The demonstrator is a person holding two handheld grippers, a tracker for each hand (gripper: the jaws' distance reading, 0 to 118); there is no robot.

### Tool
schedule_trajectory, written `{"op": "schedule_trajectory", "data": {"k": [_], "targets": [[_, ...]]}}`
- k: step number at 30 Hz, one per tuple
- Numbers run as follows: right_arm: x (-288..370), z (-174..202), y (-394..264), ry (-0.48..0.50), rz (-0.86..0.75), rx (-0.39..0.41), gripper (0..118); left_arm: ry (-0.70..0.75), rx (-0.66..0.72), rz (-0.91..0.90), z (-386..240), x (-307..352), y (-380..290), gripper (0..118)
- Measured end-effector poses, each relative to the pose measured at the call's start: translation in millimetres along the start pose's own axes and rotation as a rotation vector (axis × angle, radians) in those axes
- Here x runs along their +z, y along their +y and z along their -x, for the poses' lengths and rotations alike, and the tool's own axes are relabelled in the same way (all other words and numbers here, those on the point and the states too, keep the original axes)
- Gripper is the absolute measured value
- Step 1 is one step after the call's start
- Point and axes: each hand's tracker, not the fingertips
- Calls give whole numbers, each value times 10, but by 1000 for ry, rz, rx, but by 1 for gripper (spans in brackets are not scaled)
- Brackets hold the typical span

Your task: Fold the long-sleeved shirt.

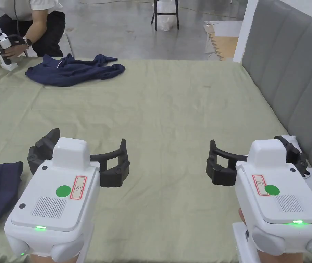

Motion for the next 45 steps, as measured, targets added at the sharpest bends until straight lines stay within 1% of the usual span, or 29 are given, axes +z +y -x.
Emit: {"op": "schedule_trajectory", "data": {"k": [8,13,15,18,22,26,29,31,33,34,35,36,39,42,43,45], "targets": [[-29,34,0,-5,27,-6,118,6,7,-3,11,26,4,111],[-11,72,-15,-6,14,41,118,5,10,2,13,31,2,111],[-10,73,-7,-5,21,43,118,3,12,5,17,29,-2,111],[-39,58,37,-7,69,-18,118,7,14,4,18,32,-4,111],[-50,73,108,-59,75,-69,118,6,16,2,15,36,-5,111],[-65,68,235,-78,222,-124,118,14,15,17,8,16,-22,111],[-92,97,243,-122,276,-132,118,14,38,27,10,4,-42,111],[-92,102,229,-123,283,-129,118,10,39,32,-5,7,-43,111],[-85,85,192,-104,279,-129,118,10,33,33,-19,7,-50,111],[-100,100,190,-114,276,-118,118,10,31,35,-23,9,-52,111],[-99,122,186,-171,261,-91,118,9,31,35,-24,11,-54,111],[-111,124,186,-179,250,-70,117,9,31,34,-24,13,-55,111],[-114,116,186,-170,254,-55,110,17,33,29,-17,22,-62,111],[-66,121,205,-175,242,-44,110,22,38,30,-3,25,-71,111],[-77,120,213,-190,244,-50,110,24,39,31,3,26,-77,111],[-121,73,218,-140,296,-105,111,27,41,35,7,25,-83,111]]}}
